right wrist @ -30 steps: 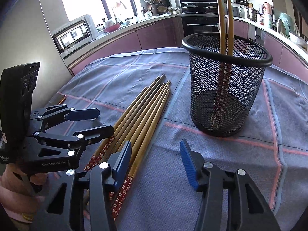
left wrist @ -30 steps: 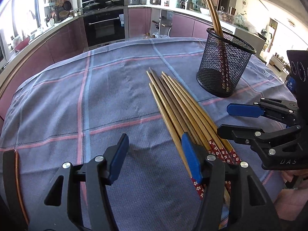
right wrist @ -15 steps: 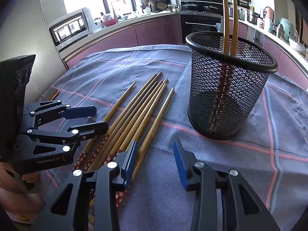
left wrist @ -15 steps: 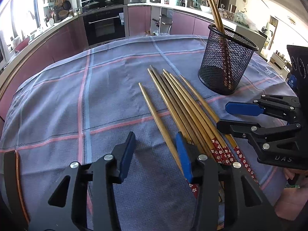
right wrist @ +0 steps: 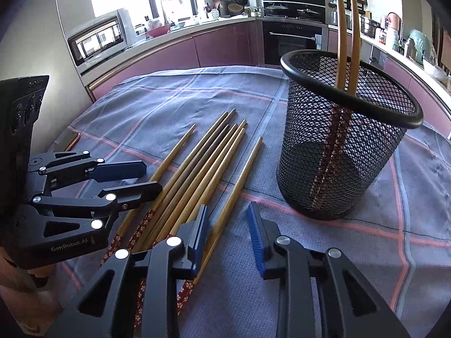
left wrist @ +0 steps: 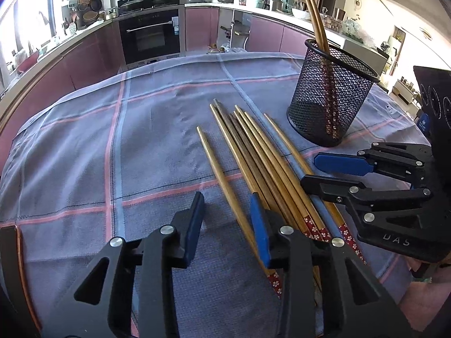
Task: Organize utensils
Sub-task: 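Move the left gripper to another chopstick and close while the right gripper grasps one, then lift the left gripper's chopstick into the mesh holder while the right gripper inserts its own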
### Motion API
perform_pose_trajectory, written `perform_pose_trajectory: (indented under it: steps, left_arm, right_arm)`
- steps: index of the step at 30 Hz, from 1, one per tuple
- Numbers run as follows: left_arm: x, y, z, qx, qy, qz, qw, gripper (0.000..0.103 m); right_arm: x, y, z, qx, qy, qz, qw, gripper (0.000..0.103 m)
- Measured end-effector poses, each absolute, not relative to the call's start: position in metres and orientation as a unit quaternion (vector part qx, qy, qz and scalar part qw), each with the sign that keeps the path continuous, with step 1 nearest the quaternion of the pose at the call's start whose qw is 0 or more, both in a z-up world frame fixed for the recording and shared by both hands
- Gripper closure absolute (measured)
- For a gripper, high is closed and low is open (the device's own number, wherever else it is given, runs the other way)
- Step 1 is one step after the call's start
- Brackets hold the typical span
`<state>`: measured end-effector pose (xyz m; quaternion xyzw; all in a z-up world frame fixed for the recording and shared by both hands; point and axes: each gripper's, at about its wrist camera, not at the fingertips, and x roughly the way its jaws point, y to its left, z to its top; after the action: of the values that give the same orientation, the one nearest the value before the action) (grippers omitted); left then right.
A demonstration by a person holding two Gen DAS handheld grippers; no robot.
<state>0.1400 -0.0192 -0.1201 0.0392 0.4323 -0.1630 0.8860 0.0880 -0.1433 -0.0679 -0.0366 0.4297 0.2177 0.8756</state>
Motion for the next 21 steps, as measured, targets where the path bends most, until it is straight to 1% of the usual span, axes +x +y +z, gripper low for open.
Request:
perform_pose_trajectory:
  steps: [2, 3, 4, 8, 10, 15, 21]
  left_arm:
    - [0.141, -0.020, -0.120, 0.037, 0.432, -0.163, 0.886, 0.076]
    - [0.140, -0.021, -0.121, 0.037, 0.431, -0.163, 0.887, 0.076]
    - [0.140, -0.021, -0.121, 0.035, 0.431, -0.163, 0.887, 0.079]
    - [0.140, -0.018, -0.122, 0.019, 0.433, -0.161, 0.886, 0.089]
    - [0.140, -0.017, -0.122, 0.011, 0.434, -0.158, 0.887, 0.091]
    - [0.138, -0.015, -0.121, 0.001, 0.434, -0.153, 0.888, 0.094]
    - [0.128, -0.013, -0.114, -0.003, 0.424, -0.165, 0.891, 0.095]
  right_arm:
    - [0.089, -0.145, -0.068, -0.030, 0.429, 0.217, 0.876, 0.082]
    - [0.089, -0.148, -0.068, -0.024, 0.430, 0.217, 0.876, 0.085]
    - [0.090, -0.151, -0.068, -0.015, 0.432, 0.218, 0.875, 0.089]
    - [0.092, -0.160, -0.070, 0.017, 0.436, 0.224, 0.871, 0.094]
    - [0.093, -0.165, -0.071, 0.031, 0.437, 0.225, 0.870, 0.097]
    - [0.092, -0.171, -0.070, 0.050, 0.435, 0.230, 0.869, 0.097]
    - [0.085, -0.176, -0.062, 0.054, 0.422, 0.248, 0.870, 0.097]
